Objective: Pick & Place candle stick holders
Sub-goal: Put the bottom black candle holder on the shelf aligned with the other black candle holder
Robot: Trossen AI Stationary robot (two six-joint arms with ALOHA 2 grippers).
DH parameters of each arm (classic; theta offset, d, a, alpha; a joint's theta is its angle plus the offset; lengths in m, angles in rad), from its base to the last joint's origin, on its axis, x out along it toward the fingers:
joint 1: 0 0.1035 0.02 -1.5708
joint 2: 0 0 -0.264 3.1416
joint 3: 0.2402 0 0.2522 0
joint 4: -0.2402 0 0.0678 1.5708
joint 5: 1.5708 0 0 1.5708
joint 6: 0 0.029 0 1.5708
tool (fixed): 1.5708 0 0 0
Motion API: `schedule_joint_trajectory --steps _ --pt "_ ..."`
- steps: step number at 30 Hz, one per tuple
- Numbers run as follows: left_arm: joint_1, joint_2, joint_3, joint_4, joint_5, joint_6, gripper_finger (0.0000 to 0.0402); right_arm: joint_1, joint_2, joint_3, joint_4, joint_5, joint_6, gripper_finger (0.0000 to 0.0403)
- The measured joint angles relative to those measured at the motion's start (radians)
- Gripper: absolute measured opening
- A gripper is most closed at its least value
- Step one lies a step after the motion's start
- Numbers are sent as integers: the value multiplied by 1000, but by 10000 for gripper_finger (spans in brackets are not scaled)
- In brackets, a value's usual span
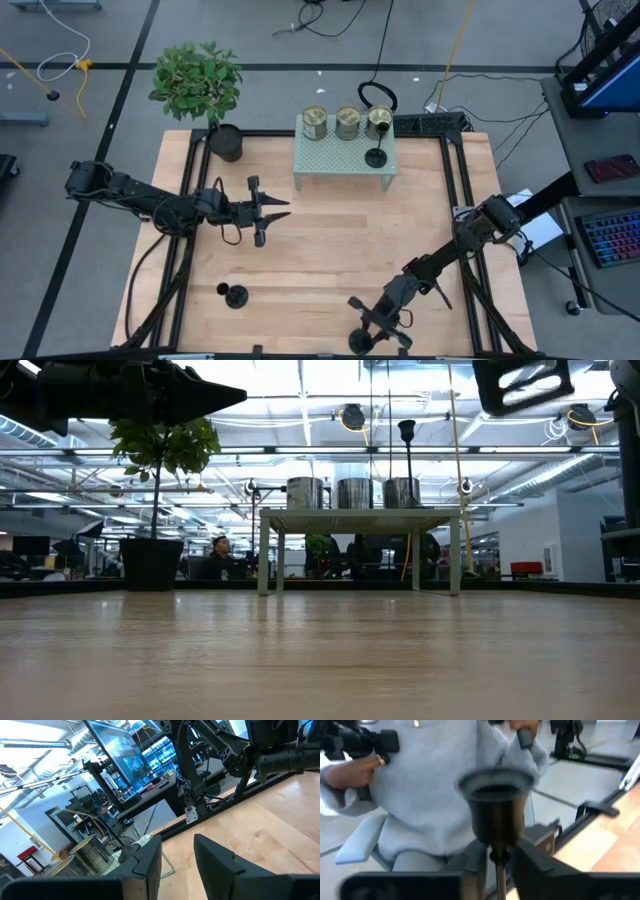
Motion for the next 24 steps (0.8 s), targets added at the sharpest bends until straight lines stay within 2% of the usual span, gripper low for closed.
schedule_joint_trajectory --steps 2,4,8,13,19,21,24 --pt "0 0 0 0 0 -3 122 -3 0 0 -31 0 -2 26" --pt "0 0 0 0 0 -3 122 -8 -1 0 -39 1 -3 11" --pt "0 0 0 0 0 -3 122 -26 -1 -4 -18 27 7 22" --pt "0 0 0 0 0 -2 122 -101 -26 -6 -7 29 -11 9" --pt "0 0 0 -1 0 -7 122 -213 -178 -7 -115 38 -113 14" --pt "0 0 0 -3 0 -8 122 -242 -249 -7 -192 128 -188 10" --pt "0 0 0 -10 0 -22 122 -286 -338 -7 -267 332 -275 8"
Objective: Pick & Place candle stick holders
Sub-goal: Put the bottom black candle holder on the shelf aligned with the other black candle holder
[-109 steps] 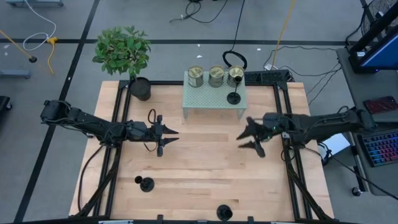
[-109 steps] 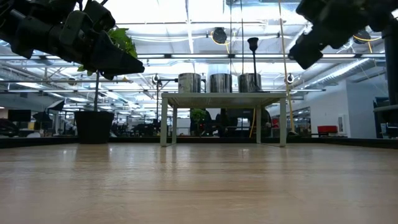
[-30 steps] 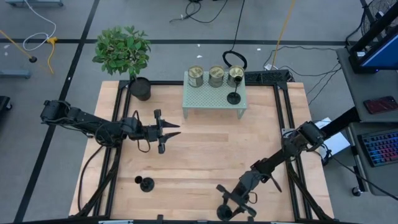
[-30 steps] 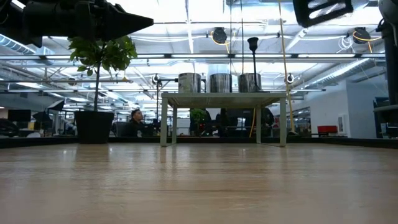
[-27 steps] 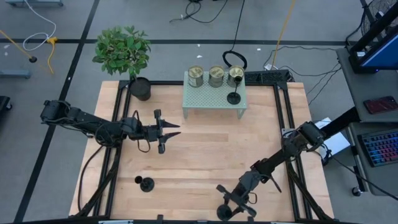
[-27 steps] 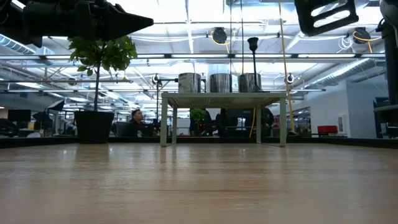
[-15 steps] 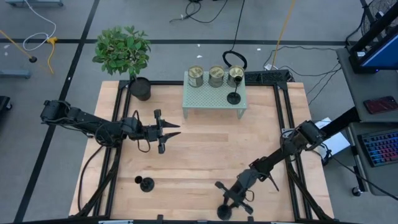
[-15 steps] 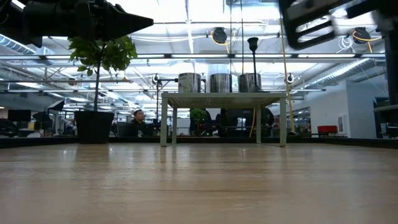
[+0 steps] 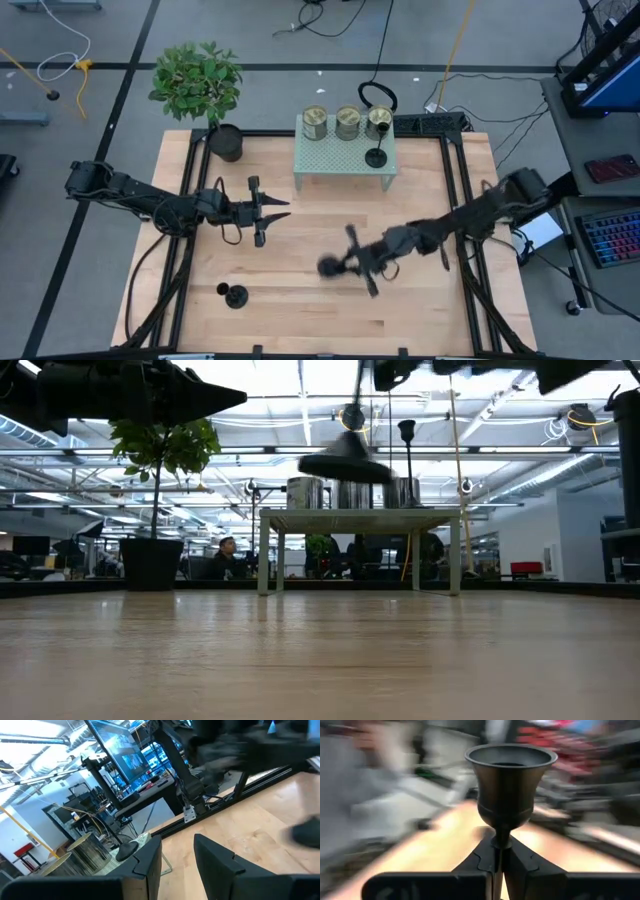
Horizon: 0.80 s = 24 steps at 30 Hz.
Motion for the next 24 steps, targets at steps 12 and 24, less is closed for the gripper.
schedule_joint_trajectory --steps 12,24 --pt "0 0 0 -14 0 -162 122 -257 -119 32 176 537 -148 10" --pt "0 0 0 -18 1 -288 122 -487 -43 205 -191 689 149 9"
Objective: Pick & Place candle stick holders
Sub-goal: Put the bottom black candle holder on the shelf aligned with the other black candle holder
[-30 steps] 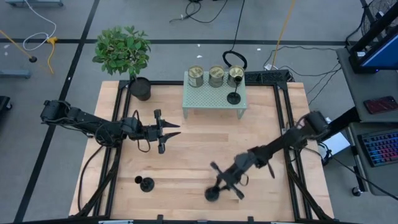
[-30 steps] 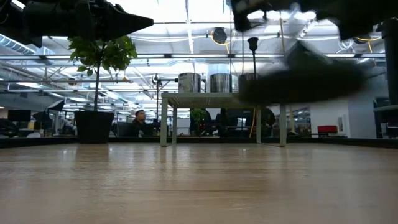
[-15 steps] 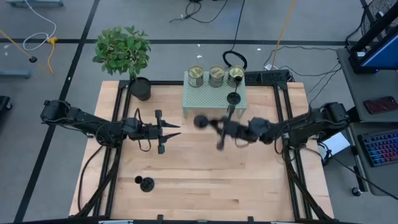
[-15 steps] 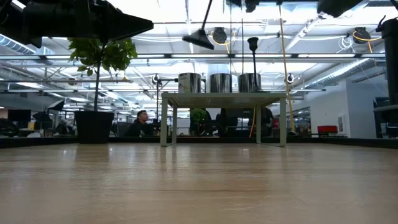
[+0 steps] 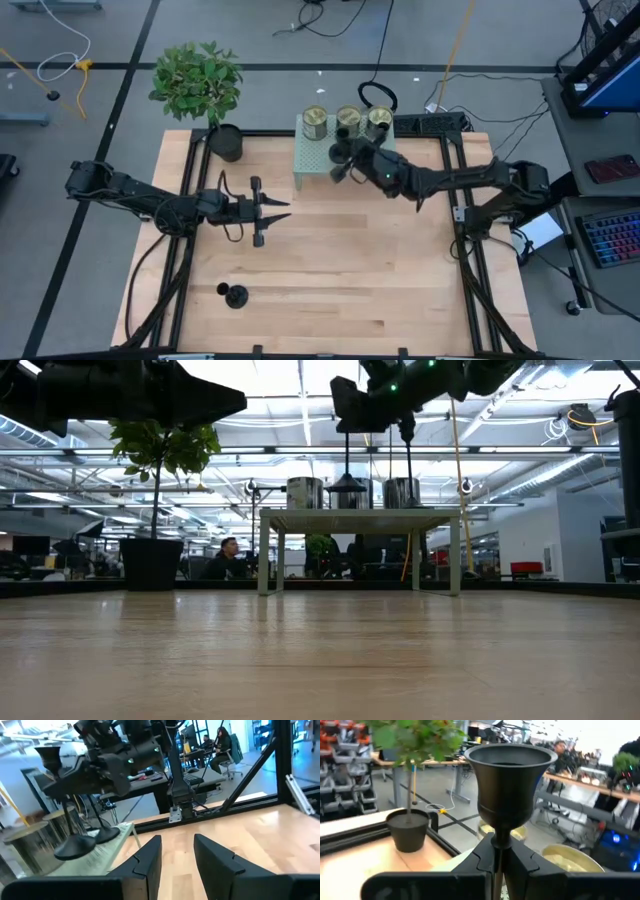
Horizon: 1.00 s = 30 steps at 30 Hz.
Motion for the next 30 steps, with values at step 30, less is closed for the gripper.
schedule_joint_trajectory --steps 30 --pt "0 0 0 -3 60 -52 122 -53 -1 -67 -66 4 116 69"
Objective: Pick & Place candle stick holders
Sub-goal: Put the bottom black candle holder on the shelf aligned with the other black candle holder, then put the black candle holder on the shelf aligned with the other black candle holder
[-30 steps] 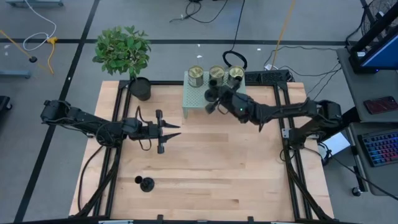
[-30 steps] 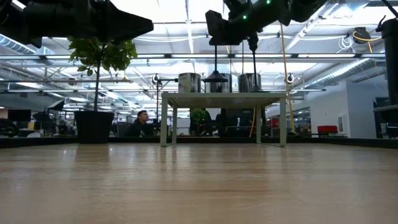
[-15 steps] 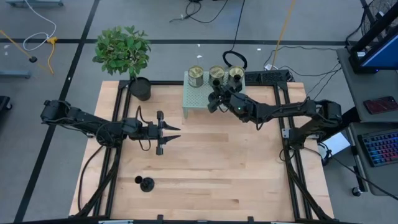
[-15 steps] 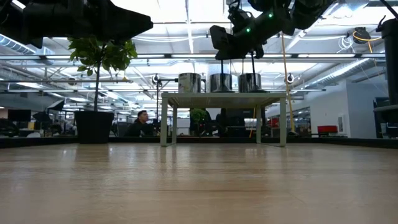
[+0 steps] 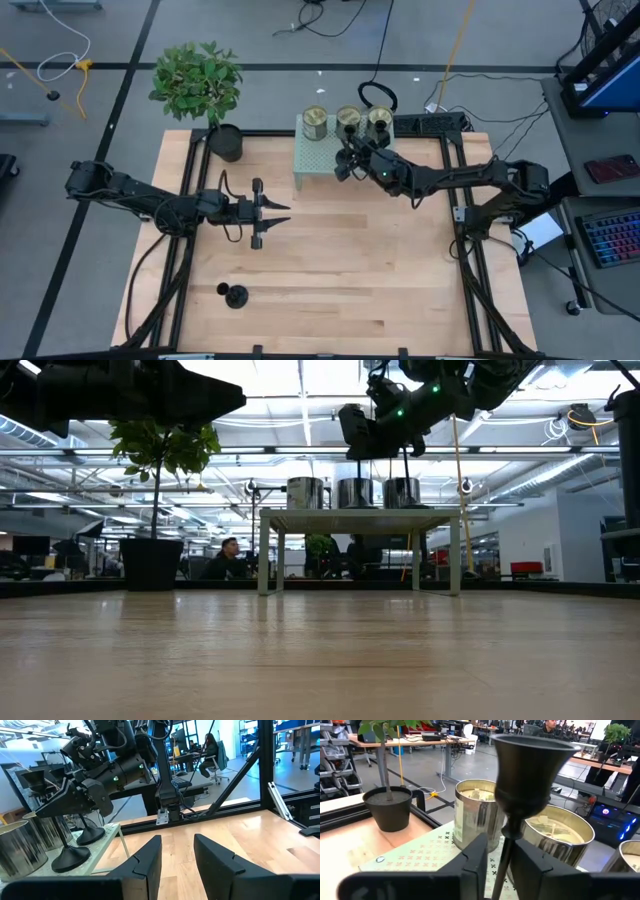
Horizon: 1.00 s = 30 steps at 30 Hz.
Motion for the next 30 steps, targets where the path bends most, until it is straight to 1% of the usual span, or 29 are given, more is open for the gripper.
schedule_joint_trajectory --steps 7,11,14,17,20,30 --pt "0 0 0 -7 0 -17 122 1 -4 0 -1 5 -8 116" --pt "0 0 0 -25 0 -17 122 16 -6 0 0 17 -12 134" --pt "0 0 0 -32 0 -17 122 45 -6 -1 -3 86 -20 136" --pt "0 0 0 -32 0 -17 122 78 -6 -1 -7 158 -61 134" --pt "0 0 0 -32 0 -17 122 110 -6 -1 -6 183 -76 135" --pt "0 0 0 -33 0 -17 122 210 -6 -1 -11 187 -95 138"
